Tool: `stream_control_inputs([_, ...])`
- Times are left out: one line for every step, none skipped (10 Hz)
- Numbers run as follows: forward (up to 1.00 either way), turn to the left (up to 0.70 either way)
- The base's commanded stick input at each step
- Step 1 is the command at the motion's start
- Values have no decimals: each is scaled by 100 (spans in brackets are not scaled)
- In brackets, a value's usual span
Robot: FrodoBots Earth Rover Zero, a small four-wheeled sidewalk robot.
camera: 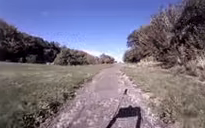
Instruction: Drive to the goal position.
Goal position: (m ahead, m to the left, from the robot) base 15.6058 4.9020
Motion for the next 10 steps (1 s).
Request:
stream_control_inputs([100,-8])
stream_control_inputs([100,1])
stream_control_inputs([100,1])
stream_control_inputs([100,1])
stream_control_inputs([100,1])
stream_control_inputs([100,1])
stream_control_inputs([100,1])
stream_control_inputs([100,1])
stream_control_inputs([100,1])
stream_control_inputs([100,1])
